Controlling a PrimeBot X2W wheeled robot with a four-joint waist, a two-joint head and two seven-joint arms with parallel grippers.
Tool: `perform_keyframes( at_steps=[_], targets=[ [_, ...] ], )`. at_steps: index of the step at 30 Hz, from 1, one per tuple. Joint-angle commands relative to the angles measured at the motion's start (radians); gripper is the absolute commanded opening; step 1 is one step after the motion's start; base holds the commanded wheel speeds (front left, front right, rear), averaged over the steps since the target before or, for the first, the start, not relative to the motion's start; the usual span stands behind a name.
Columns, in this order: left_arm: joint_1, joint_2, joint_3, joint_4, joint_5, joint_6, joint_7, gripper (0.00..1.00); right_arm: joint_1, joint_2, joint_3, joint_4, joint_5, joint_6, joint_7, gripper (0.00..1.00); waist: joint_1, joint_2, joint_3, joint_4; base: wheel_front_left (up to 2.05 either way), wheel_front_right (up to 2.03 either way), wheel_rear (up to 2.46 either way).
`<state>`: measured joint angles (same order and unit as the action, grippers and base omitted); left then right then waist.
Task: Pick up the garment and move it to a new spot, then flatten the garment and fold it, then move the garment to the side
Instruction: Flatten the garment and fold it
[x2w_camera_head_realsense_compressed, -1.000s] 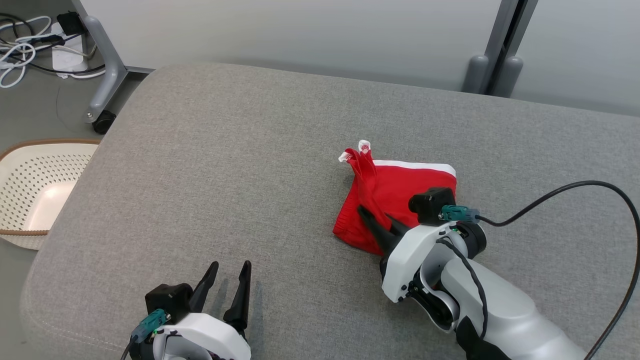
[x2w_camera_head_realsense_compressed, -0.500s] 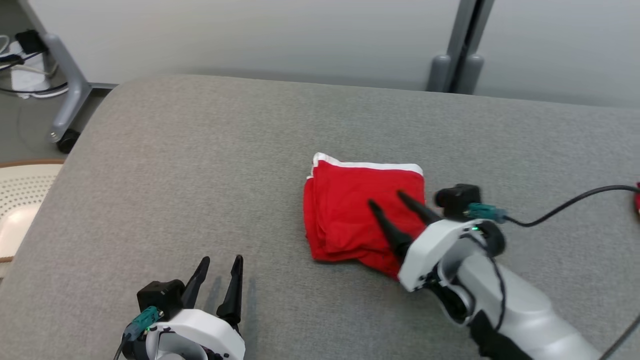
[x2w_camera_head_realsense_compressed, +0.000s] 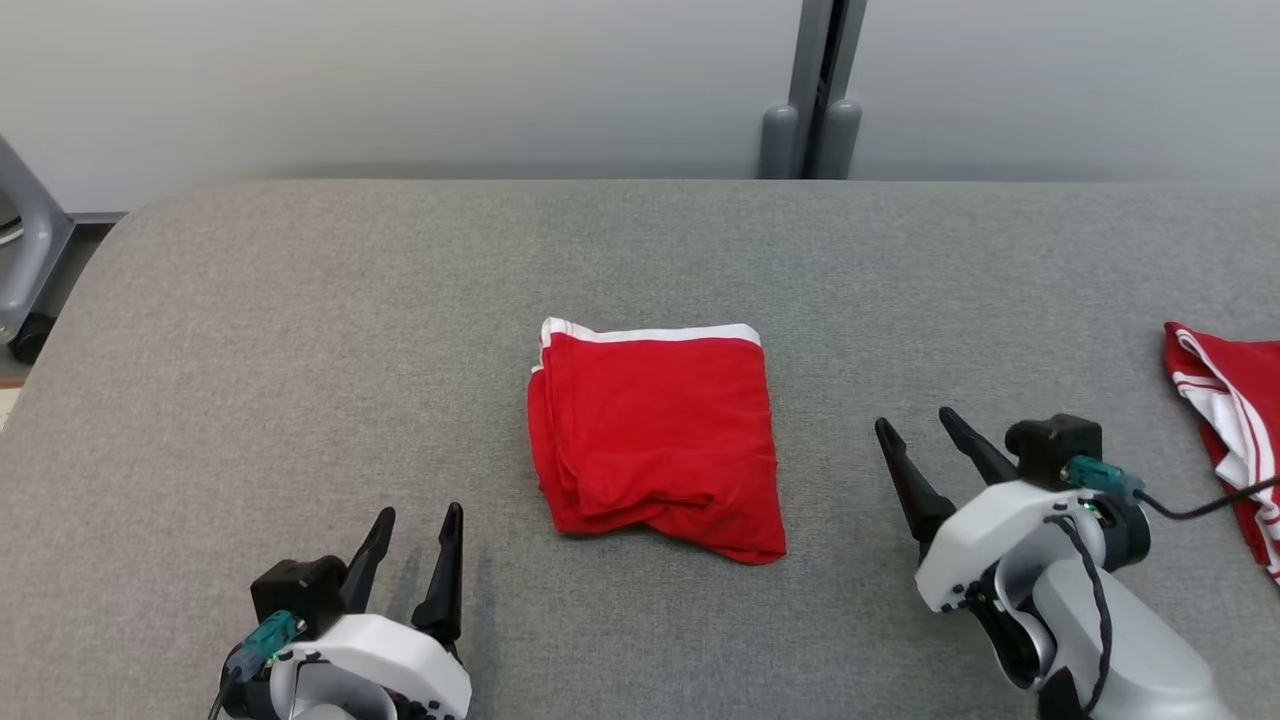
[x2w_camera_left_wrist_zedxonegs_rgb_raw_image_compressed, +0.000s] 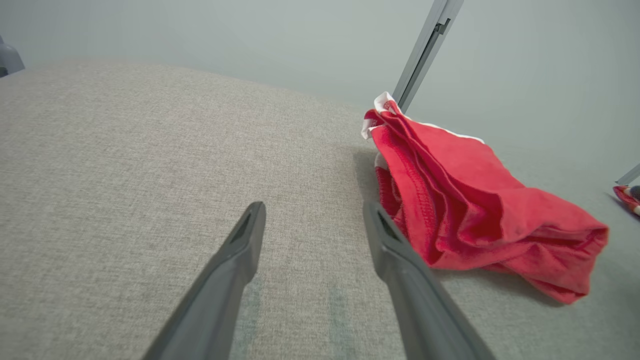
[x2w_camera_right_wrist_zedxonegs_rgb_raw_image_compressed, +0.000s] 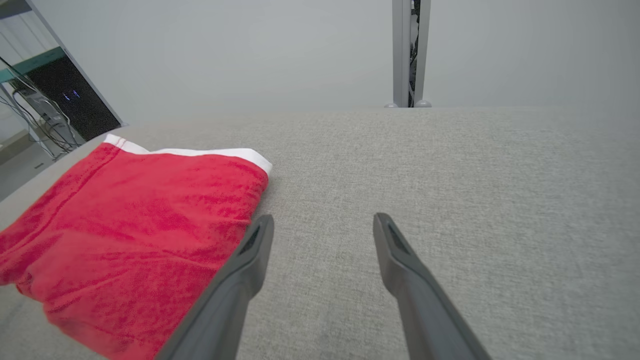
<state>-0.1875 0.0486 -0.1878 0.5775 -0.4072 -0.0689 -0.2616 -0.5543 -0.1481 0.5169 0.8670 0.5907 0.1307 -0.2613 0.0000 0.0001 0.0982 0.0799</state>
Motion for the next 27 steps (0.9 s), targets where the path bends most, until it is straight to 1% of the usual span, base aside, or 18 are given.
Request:
perform_keyframes(
  at_steps=[1, 3, 4, 7, 14, 21, 27],
  targets=[
    [0.02, 0.005, 0.011, -0.002, 0.011, -0.003, -0.004, 1.0, 0.029, -0.007, -0.035, -0.019, -0.046, 0.0, -0.004, 1.0, 0.0, -0.0001, -0.008, -0.013, 0.0, 0.0, 0.0],
    [0.022, 0.005, 0.023, -0.001, 0.022, -0.003, -0.004, 1.0, 0.068, 0.001, -0.083, -0.034, -0.082, 0.0, -0.004, 1.0, 0.0, -0.0001, -0.015, -0.023, 0.0, 0.0, 0.0],
    [0.022, 0.005, 0.023, -0.001, 0.022, -0.003, -0.004, 1.0, 0.068, 0.001, -0.083, -0.034, -0.082, 0.0, -0.004, 1.0, 0.0, -0.0001, -0.015, -0.023, 0.0, 0.0, 0.0],
    [0.034, 0.004, 0.043, -0.011, 0.038, 0.005, -0.004, 1.0, 0.115, 0.014, -0.154, -0.062, -0.132, 0.0, -0.004, 1.0, 0.0, -0.0001, -0.029, -0.036, 0.0, 0.0, 0.0],
    [0.073, 0.005, 0.086, -0.026, 0.08, 0.008, -0.004, 1.0, 0.211, 0.042, -0.275, -0.12, -0.237, 0.0, -0.004, 1.0, 0.0, -0.0001, -0.076, -0.054, 0.0, 0.0, 0.0],
    [0.116, 0.005, 0.121, -0.05, 0.115, 0.019, -0.004, 1.0, 0.285, 0.07, -0.344, -0.191, -0.34, 0.0, -0.005, 1.0, 0.0, -0.0001, -0.11, -0.067, 0.0, 0.0, 0.0],
    [0.145, 0.004, 0.143, -0.076, 0.147, 0.034, -0.004, 1.0, 0.335, 0.088, -0.381, -0.231, -0.393, 0.0, -0.005, 1.0, 0.0, -0.0001, -0.13, -0.072, 0.0, 0.0, 0.0]
  ],
)
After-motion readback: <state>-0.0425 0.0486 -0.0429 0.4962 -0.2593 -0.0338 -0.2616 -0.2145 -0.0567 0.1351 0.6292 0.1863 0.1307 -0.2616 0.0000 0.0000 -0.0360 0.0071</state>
